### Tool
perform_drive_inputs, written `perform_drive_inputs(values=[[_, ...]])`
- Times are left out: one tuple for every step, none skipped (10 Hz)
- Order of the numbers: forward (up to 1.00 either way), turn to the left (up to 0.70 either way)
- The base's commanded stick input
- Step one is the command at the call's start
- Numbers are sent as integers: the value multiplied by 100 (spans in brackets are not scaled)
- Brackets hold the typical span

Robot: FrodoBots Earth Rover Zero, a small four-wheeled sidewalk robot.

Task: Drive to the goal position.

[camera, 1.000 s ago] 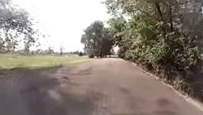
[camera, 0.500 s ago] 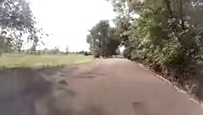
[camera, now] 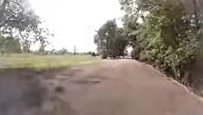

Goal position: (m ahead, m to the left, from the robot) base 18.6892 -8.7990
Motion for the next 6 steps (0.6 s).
perform_drive_inputs(values=[[100, -8], [100, -10], [100, -11], [100, -12], [100, -12], [100, -12]])
